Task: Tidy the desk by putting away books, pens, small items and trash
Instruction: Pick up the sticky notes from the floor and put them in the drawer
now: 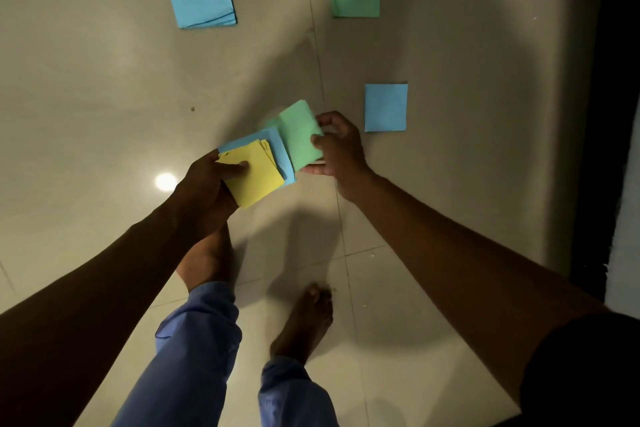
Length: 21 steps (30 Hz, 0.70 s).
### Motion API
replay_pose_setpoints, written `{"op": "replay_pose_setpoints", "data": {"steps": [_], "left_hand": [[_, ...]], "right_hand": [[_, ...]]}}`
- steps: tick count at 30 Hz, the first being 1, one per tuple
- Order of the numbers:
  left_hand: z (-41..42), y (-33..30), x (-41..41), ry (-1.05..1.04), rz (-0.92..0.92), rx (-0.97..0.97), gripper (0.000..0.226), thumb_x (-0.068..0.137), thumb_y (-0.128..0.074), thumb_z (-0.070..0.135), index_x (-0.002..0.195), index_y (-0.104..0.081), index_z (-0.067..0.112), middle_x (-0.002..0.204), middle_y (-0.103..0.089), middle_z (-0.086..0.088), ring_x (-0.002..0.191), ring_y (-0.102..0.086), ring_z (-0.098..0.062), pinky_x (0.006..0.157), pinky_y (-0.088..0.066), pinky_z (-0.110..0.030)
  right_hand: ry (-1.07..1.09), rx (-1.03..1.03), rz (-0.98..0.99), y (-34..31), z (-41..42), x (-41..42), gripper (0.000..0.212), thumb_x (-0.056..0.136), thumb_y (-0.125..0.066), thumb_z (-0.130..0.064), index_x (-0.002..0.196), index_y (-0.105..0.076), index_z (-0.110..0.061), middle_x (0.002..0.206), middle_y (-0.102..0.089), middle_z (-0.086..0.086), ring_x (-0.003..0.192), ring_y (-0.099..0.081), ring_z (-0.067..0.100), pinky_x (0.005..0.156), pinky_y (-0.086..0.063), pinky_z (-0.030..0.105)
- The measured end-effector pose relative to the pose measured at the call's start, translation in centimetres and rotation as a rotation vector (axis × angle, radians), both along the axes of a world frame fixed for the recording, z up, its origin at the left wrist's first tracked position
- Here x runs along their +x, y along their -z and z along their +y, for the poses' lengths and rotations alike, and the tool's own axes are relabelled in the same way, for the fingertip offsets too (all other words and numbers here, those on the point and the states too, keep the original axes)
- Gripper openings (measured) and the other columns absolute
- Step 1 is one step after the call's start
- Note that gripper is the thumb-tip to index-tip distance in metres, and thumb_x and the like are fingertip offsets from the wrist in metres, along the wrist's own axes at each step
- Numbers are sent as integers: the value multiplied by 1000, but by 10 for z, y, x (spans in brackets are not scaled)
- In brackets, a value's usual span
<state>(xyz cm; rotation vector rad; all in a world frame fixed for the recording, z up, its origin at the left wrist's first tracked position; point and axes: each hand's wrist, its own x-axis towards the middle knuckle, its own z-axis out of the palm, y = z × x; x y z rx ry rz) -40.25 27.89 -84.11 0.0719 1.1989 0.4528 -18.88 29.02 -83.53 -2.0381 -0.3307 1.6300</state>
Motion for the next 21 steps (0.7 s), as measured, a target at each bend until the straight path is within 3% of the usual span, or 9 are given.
{"op": "replay_pose_setpoints", "data": {"steps": [3,8,13,16,18,21], "left_hand": [[0,-5,3,-27,-24,12,47,98,-45,-7,143,-54,6,134,-67,-15,119,-67,-32,87,-61,-38],[2,-12,2,-28,-8,19,45,100,-44,-5,142,-53,5,131,-68,-16,115,-70,-31,82,-61,-35],[8,-11,-1,28,96,58,38,100,-48,-6,135,-57,6,118,-74,-9,104,-74,-23,76,-62,-31],[12,-10,-5,68,178,54,47,97,-56,-6,142,-53,7,130,-67,-12,110,-70,-25,73,-62,-31],[15,-10,-8,124,212,74,49,95,-58,-7,141,-54,10,130,-67,-12,107,-71,-23,74,-62,-34],[18,-11,-9,206,218,101,50,93,-58,-9,139,-56,10,135,-64,-16,117,-64,-33,88,-58,-45]], "right_hand": [[39,-5,61,-9,-8,-14,26,94,-48,4,108,-60,-16,126,-59,21,98,-66,35,60,-62,38],[75,-30,105,-14,-19,-23,30,96,-46,4,115,-62,-13,121,-62,19,97,-67,31,71,-64,47],[38,-30,83,-11,-20,-27,33,97,-46,3,118,-64,-13,115,-63,13,91,-67,26,67,-64,44],[-134,54,-145,-1,-24,-23,36,90,-45,1,111,-68,-17,108,-68,7,96,-67,29,74,-63,47],[-314,111,-286,-1,-24,-17,40,78,-45,-4,105,-70,-20,102,-68,1,95,-64,26,78,-58,40],[-564,91,-318,-4,-17,-9,50,69,-45,-11,109,-70,-25,111,-63,3,98,-58,22,79,-48,30]]}}
